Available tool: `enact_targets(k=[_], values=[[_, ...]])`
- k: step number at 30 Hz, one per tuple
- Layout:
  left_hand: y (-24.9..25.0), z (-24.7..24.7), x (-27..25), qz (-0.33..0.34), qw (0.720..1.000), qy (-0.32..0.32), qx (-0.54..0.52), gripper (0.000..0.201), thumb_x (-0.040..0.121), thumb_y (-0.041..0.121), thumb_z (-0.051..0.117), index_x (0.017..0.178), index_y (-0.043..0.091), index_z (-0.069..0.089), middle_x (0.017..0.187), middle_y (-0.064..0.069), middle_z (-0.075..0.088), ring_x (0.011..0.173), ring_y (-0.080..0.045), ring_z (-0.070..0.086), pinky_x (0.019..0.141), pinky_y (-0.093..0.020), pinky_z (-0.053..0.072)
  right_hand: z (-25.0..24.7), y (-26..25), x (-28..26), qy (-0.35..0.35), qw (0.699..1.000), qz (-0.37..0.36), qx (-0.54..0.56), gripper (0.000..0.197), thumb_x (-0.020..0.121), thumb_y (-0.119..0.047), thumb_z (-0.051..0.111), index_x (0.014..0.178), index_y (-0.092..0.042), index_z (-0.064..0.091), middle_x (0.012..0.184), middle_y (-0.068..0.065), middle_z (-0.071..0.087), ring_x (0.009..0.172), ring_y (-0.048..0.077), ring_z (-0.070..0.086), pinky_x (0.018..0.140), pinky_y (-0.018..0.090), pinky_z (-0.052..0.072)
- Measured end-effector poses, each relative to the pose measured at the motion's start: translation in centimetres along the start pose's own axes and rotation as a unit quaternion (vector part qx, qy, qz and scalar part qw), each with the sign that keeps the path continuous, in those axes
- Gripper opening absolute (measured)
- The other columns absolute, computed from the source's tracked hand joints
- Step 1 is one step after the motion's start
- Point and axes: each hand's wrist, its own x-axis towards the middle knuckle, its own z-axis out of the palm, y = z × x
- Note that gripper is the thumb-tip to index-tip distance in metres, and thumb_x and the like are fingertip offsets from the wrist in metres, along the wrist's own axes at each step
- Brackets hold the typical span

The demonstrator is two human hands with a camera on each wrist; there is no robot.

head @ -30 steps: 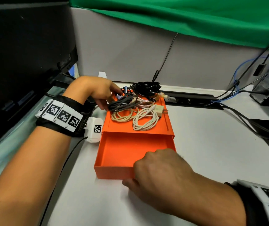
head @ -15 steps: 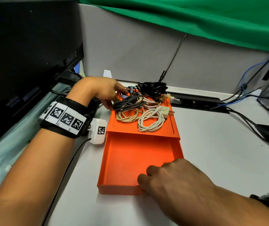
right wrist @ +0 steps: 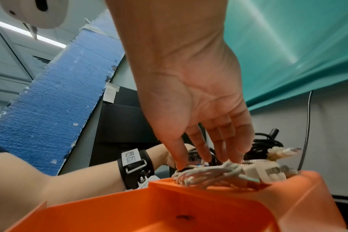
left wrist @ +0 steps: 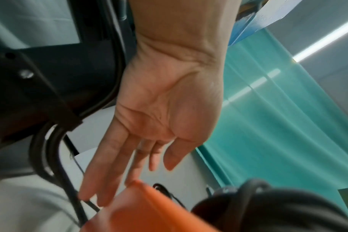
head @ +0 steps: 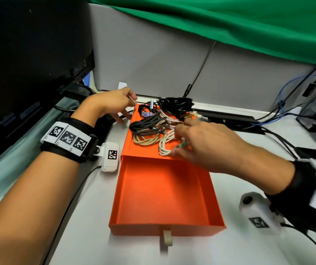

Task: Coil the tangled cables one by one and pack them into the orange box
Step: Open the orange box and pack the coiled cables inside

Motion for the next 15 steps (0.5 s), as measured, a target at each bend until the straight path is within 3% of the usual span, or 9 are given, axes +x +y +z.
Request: enact_targets(k=[4, 8, 10, 13, 15], values=[[0.0, 1.7, 0.4, -0.03, 0.999, -0.004, -0.021, 0.026, 0.109, 0.019, 0.036, 0.128, 0.015, 0.054, 0.12, -0.015, 0.06, 0.091, -0.033, 0.064, 0.081, -0.06, 0.059, 0.6, -0.4, 0.5, -0.028, 0.999, -0.013, 0.014, 0.046, 0.096, -0.057, 0.054, 0.133, -0.029, 0.052, 0.129, -0.002, 0.048, 0.112, 0.025, 0.059, 0.072, 0.034, 0.043], [-0.7, 2.4, 0.8, -0.04, 0.997, -0.013, -0.06, 0.026, 0.109, 0.016, 0.033, 0.113, 0.021, 0.058, 0.099, -0.013, 0.064, 0.072, -0.029, 0.066, 0.057, -0.043, 0.062, 0.7, -0.4, 0.7, -0.038, 0.998, -0.047, 0.017, 0.035, 0.097, -0.051, 0.056, 0.128, -0.034, 0.06, 0.126, -0.003, 0.048, 0.112, 0.023, 0.058, 0.072, 0.033, 0.045], [-0.9, 2.3, 0.9, -0.043, 0.997, -0.014, -0.067, 0.026, 0.11, 0.016, 0.032, 0.108, 0.023, 0.058, 0.097, -0.012, 0.064, 0.068, -0.027, 0.067, 0.05, -0.04, 0.06, 0.9, -0.2, 0.8, -0.036, 0.997, -0.066, 0.027, 0.027, 0.097, -0.047, 0.057, 0.12, -0.034, 0.064, 0.121, -0.005, 0.053, 0.112, 0.021, 0.058, 0.077, 0.036, 0.05], [-1.1, 2.3, 0.9, -0.038, 0.997, -0.018, -0.061, 0.027, 0.11, 0.019, 0.031, 0.105, 0.027, 0.057, 0.1, -0.013, 0.064, 0.068, -0.028, 0.068, 0.051, -0.041, 0.059, 1.1, 0.3, 1.0, -0.032, 0.995, -0.075, 0.05, 0.022, 0.098, -0.042, 0.058, 0.115, -0.032, 0.067, 0.116, -0.007, 0.058, 0.111, 0.019, 0.059, 0.081, 0.039, 0.052], [-1.1, 2.3, 1.0, -0.036, 0.997, -0.019, -0.061, 0.026, 0.11, 0.021, 0.031, 0.106, 0.029, 0.056, 0.099, -0.013, 0.063, 0.068, -0.028, 0.068, 0.053, -0.042, 0.059, 0.9, 0.8, 1.0, -0.021, 0.995, -0.072, 0.072, 0.021, 0.098, -0.044, 0.057, 0.113, -0.032, 0.067, 0.113, -0.008, 0.058, 0.108, 0.017, 0.058, 0.078, 0.036, 0.048]])
